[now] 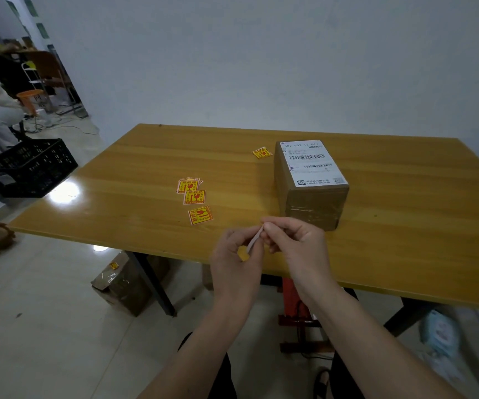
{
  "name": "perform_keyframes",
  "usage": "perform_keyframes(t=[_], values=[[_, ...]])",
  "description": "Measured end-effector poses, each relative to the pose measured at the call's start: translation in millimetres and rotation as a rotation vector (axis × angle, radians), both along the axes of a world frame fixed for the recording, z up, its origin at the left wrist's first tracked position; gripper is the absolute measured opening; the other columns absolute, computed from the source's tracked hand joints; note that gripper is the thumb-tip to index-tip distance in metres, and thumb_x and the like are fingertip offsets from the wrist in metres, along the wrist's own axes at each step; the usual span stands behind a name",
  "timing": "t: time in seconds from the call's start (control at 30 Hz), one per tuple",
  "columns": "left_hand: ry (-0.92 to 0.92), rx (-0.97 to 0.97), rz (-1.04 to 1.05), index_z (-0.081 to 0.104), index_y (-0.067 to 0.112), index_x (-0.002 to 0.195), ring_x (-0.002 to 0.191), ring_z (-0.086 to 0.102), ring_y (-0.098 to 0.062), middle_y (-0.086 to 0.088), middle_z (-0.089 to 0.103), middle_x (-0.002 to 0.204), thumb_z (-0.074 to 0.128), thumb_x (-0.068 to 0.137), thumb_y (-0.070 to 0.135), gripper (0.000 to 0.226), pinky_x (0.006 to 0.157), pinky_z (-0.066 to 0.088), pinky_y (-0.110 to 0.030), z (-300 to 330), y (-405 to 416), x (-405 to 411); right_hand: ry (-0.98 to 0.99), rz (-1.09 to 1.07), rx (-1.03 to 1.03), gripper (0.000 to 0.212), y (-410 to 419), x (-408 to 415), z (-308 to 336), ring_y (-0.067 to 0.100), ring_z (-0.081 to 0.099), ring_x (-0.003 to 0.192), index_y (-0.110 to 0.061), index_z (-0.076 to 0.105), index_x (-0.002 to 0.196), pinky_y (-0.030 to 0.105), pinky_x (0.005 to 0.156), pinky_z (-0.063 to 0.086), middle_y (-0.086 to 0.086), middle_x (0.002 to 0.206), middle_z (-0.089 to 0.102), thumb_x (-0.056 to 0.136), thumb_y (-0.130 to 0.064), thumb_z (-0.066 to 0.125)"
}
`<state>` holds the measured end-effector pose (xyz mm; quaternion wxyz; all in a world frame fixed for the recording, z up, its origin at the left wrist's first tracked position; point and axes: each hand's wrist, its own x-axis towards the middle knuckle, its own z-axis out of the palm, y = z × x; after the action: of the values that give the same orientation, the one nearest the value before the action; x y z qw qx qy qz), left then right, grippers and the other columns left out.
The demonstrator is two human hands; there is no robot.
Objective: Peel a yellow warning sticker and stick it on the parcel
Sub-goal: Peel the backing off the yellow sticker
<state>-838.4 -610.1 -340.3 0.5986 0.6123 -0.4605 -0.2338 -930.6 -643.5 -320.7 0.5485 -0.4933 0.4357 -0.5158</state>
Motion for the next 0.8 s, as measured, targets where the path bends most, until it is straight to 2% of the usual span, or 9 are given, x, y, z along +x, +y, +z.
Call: perform_keyframes(t=[0.57, 0.8], values=[[-0.036, -0.007, 0.0, 0.073, 0.023, 0.084, 0.083, 0.06, -0.003, 0.003, 0.068, 0.085, 0.068, 0.083, 0.013, 0.012, 0.071, 0.043, -0.005, 1.9, 0.3, -1.6, -0.007, -0.007, 0.001, 0.009, 1.8, 0.3, 4.9, 0.005, 0.058, 0.056, -0.012, 0.074, 0.08, 0.015, 0.055, 0.05, 0.005, 0.064, 0.067, 0.082, -0.006, 0.068], [-0.037, -0.009, -0.002, 0.072, 0.027, 0.085, 0.083, 0.061, -0.002, 0.004, 0.068, 0.086, 0.068, 0.084, 0.014, 0.014, 0.07, 0.043, -0.005, 2.5, 1.4, -0.6, 0.002, 0.017, -0.006, 0.013, 1.5, 0.5, 4.5, 0.003, 0.058, 0.056, -0.009, 0.074, 0.087, 0.014, 0.057, 0.051, 0.006, 0.067, 0.068, 0.084, -0.002, 0.063]])
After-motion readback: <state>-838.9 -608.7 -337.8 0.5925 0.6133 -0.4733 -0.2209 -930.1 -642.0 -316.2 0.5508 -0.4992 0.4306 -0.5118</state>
